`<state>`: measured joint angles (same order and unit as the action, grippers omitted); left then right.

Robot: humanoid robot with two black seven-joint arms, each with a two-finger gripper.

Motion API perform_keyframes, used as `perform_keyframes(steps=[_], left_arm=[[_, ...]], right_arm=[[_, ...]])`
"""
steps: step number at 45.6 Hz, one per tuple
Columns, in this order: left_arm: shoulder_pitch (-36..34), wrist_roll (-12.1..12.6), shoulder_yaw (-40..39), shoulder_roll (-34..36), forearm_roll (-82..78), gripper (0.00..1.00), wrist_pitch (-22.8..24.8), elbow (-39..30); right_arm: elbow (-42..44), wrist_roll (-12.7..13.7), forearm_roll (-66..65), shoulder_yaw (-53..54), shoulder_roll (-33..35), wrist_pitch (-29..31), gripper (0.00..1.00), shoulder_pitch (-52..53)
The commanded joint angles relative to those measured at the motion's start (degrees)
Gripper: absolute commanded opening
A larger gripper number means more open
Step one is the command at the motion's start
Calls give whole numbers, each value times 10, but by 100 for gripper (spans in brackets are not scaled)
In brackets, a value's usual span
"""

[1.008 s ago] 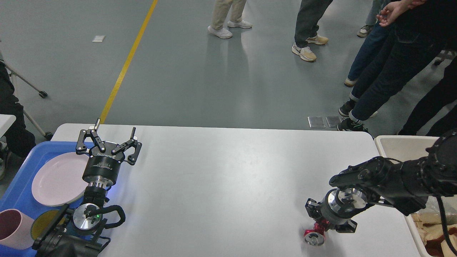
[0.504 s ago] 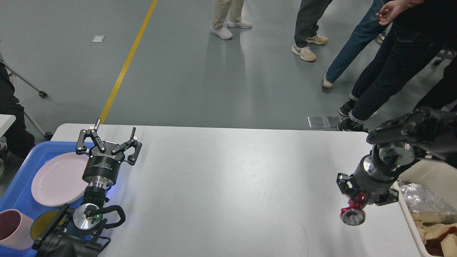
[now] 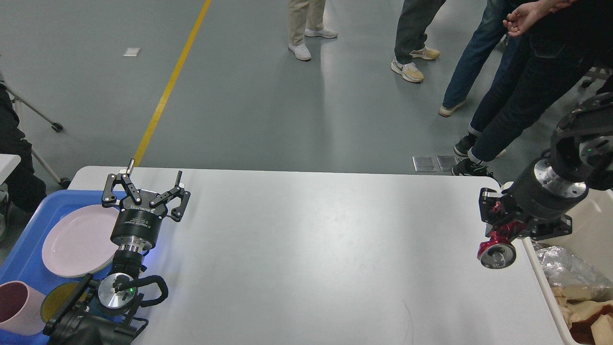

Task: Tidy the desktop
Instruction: 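Lift the red can and drop it into the white bin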

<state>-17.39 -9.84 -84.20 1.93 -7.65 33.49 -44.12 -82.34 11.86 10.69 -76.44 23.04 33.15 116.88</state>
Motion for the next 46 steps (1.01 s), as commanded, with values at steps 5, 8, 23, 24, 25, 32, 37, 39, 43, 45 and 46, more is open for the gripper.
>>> perform_keyframes(steps=[5, 8, 23, 24, 25, 32, 37, 39, 43, 45, 46], left_arm=[[0, 0, 0, 0, 0, 97, 0, 0], [0, 0, 0, 0, 0, 97, 0, 0], [0, 0, 0, 0, 0, 97, 0, 0], [0, 0, 0, 0, 0, 97, 0, 0], [1, 0, 0, 0, 0, 97, 0, 0], [0, 0, 0, 0, 0, 97, 0, 0], [1, 0, 0, 0, 0, 97, 0, 0], [0, 0, 0, 0, 0, 97, 0, 0], [0, 0, 0, 0, 0, 97, 0, 0], [0, 0, 0, 0, 0, 97, 0, 0], [0, 0, 0, 0, 0, 97, 0, 0]], right_arm=[[63, 3, -10, -1, 78, -5, 0, -53], [110, 2, -10, 7, 125, -25, 0, -88], [407, 1, -9, 141, 177, -220, 0, -480], [428, 1, -9, 149, 175, -226, 0, -505], [451, 1, -9, 158, 169, -230, 0, -530], [666, 1, -1, 226, 67, -258, 0, -726], [813, -2, 0, 275, 4, -274, 0, -836], [846, -1, 0, 282, -23, -282, 0, -868], [847, 0, 0, 288, -31, -302, 0, -877], [847, 1, 0, 289, -33, -309, 0, -877], [847, 1, 0, 290, -33, -311, 0, -878]])
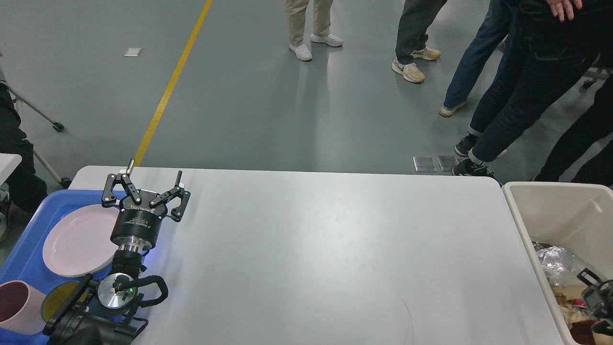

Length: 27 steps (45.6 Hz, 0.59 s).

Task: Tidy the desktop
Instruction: 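Lift the red can and drop it into the white bin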

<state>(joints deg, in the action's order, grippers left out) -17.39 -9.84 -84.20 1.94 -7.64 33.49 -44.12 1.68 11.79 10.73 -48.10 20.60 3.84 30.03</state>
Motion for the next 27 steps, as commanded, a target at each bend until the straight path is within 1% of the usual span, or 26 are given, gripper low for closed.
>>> perform_keyframes(steps=[1, 9, 12, 14, 16, 27], left_arm=[[0, 0, 0, 0, 0, 97, 0, 0], [0, 0, 0, 0, 0, 97, 0, 0], [0, 0, 0, 0, 0, 97, 0, 0], [0, 0, 0, 0, 0, 97, 0, 0], [0, 0, 0, 0, 0, 97, 0, 0], [0, 0, 0, 0, 0, 97, 0, 0]], right_arm=[[7, 2, 0, 6, -8, -19, 0, -9], [9, 2, 0, 6, -8, -28, 0, -16], [9, 2, 0, 3, -6, -39, 47, -16], [9, 2, 0, 3, -5, -47, 70, -15], [9, 2, 0, 2, -4, -54, 100, -13], [10, 2, 0, 2, -4, -58, 100, -14]])
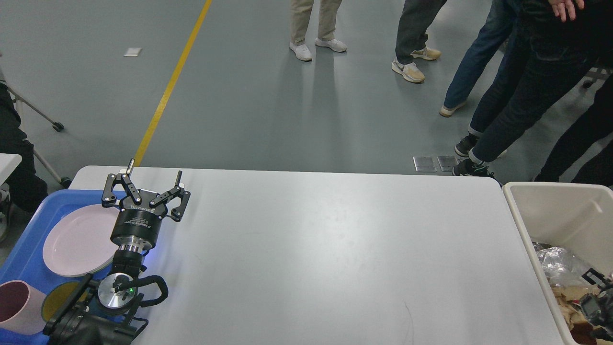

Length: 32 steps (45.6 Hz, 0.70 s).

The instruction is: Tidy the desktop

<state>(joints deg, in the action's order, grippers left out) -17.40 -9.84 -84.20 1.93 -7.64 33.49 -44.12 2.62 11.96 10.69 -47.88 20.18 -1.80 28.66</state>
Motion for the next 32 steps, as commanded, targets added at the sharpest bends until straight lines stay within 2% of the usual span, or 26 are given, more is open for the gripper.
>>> perform_keyframes(steps=[1, 9, 12, 17, 23, 28, 32], left_arm=[[0, 0, 0, 0, 0, 97, 0, 0], [0, 0, 0, 0, 0, 97, 0, 0], [0, 0, 0, 0, 0, 97, 0, 0], [0, 0, 0, 0, 0, 97, 0, 0], [0, 0, 0, 0, 0, 97, 0, 0], [0, 0, 0, 0, 0, 97, 0, 0], [0, 0, 0, 0, 0, 97, 0, 0]], right_arm=[[1, 0, 0, 1, 0, -1, 100, 0], [-1, 0, 0, 8, 7, -6, 100, 12], [-8, 0, 1, 44, 12, -6, 100, 42], [-18, -2, -1, 174, 39, -1, 100, 85], [-74, -8, -1, 347, 83, -1, 100, 155], [-158, -9, -1, 510, 129, 2, 100, 176], [-249, -11, -2, 680, 181, 6, 100, 173]])
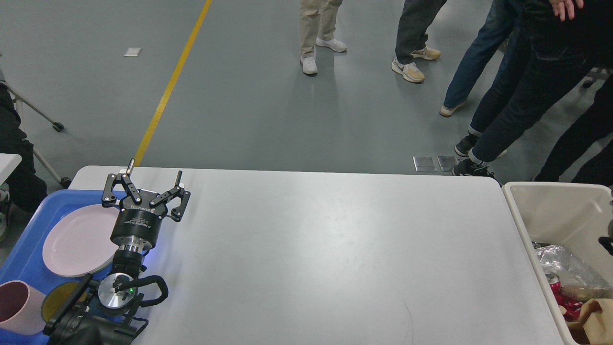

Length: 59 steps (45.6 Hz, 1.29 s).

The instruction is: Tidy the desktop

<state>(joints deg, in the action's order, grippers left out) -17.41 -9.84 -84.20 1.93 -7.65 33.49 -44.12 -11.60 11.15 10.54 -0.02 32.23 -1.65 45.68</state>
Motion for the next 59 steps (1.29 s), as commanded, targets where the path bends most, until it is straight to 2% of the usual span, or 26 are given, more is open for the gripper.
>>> perform_keyframes(steps=[1, 4, 9, 13, 15, 19, 22, 25, 30, 34, 44, 59], left_arm=[[0, 0, 0, 0, 1, 97, 0, 0], [0, 0, 0, 0, 0, 97, 0, 0], [1, 0, 0, 0, 1, 97, 0, 0], [1, 0, 0, 0, 1, 97, 0, 0], [0, 0, 0, 0, 1, 97, 0, 1], [0, 0, 0, 0, 1, 97, 0, 0], [0, 0, 0, 0, 1, 97, 0, 0], [0, 0, 0, 0, 1, 97, -1, 0], [0, 0, 0, 0, 0, 97, 0, 1], [0, 0, 0, 0, 0, 97, 0, 1], [0, 0, 0, 0, 1, 97, 0, 1], [0, 0, 0, 0, 1, 97, 0, 0]], right_arm=[[-130, -3, -1, 248, 70, 4, 100, 1], [-178, -3, -9, 356, 77, 6, 100, -26], [-240, -4, -21, 468, 75, 10, 100, -64], [-292, -22, -53, 532, 64, 13, 100, -92], [-313, -47, -73, 574, 51, 17, 100, -124], [-345, -115, -126, 675, 6, 58, 100, -183], [-354, -143, -173, 735, -48, 93, 100, -218], [-367, -160, -223, 783, -98, 113, 100, -244], [-389, -234, -288, 846, -153, 133, 100, -298], [-397, -269, -318, 848, -172, 155, 100, -328], [-397, -301, -323, 849, -199, 157, 100, -350], [-402, -301, -317, 845, -212, 161, 100, -362]])
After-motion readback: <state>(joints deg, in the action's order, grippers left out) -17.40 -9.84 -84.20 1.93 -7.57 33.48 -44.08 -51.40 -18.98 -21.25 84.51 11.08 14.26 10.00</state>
